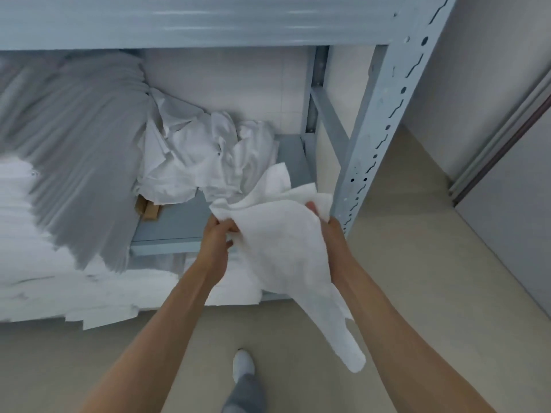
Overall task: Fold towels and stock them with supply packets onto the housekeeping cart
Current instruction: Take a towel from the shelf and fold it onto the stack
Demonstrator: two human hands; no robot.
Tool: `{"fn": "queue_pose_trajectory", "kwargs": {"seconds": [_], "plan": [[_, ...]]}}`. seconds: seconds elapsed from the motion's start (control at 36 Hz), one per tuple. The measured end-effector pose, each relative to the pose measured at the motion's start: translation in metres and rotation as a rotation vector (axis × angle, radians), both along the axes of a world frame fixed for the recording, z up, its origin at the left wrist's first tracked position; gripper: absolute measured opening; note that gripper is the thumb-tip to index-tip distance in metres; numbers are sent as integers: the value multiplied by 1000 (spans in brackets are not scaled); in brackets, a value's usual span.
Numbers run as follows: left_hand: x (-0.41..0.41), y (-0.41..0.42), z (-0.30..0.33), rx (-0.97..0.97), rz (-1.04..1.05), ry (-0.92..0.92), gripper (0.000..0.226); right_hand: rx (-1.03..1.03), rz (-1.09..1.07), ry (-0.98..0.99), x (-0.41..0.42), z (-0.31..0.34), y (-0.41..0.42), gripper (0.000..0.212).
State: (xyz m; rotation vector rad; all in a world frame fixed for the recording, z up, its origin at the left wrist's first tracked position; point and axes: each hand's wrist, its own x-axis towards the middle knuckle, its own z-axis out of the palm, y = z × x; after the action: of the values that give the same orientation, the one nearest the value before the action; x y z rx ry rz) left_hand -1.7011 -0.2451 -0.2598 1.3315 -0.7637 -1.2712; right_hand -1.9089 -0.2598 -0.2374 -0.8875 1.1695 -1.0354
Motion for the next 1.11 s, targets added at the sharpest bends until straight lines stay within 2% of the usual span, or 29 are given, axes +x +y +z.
{"fn": "queue_pose_trajectory", "kwargs": {"seconds": [0.06, 0.17, 0.28, 0.42, 0.53, 0.58, 0.64, 0.69, 0.83, 0.94, 1.11], "plan": [[-15, 21, 7, 27, 27, -51, 50, 11, -1, -21, -4, -1, 18, 31], [-35, 49, 25, -48, 92, -165, 42, -31, -12, -34, -13, 2, 44, 31], [-54, 69, 40, -23, 51, -345, 52, -119, -113, 13, -11, 5, 61, 27], [-70, 89, 39, 46, -46, -263, 52, -245, -141, -5, 6, 13, 82, 22], [-63, 108, 28, -105, -45, -564, 49, -271, -83, 8, 19, 13, 96, 20], [-51, 116, 27, -215, -30, -638, 39, -298, -56, 38, 25, 11, 104, 17], [-36, 123, 27, -268, -51, -616, 20, -337, -31, 60, 33, 10, 112, 12], [-23, 130, 28, -298, -88, -610, 13, -363, -17, 82, 43, 11, 119, 9], [9, 149, 33, -368, -148, -577, 13, -427, 39, 179, 66, 19, 137, 12], [32, 159, 40, -280, -140, -468, 13, -495, 47, 311, 78, 31, 145, 21], [54, 164, 53, -379, -147, -564, 18, -533, -50, 389, 87, 43, 159, 13]]}}
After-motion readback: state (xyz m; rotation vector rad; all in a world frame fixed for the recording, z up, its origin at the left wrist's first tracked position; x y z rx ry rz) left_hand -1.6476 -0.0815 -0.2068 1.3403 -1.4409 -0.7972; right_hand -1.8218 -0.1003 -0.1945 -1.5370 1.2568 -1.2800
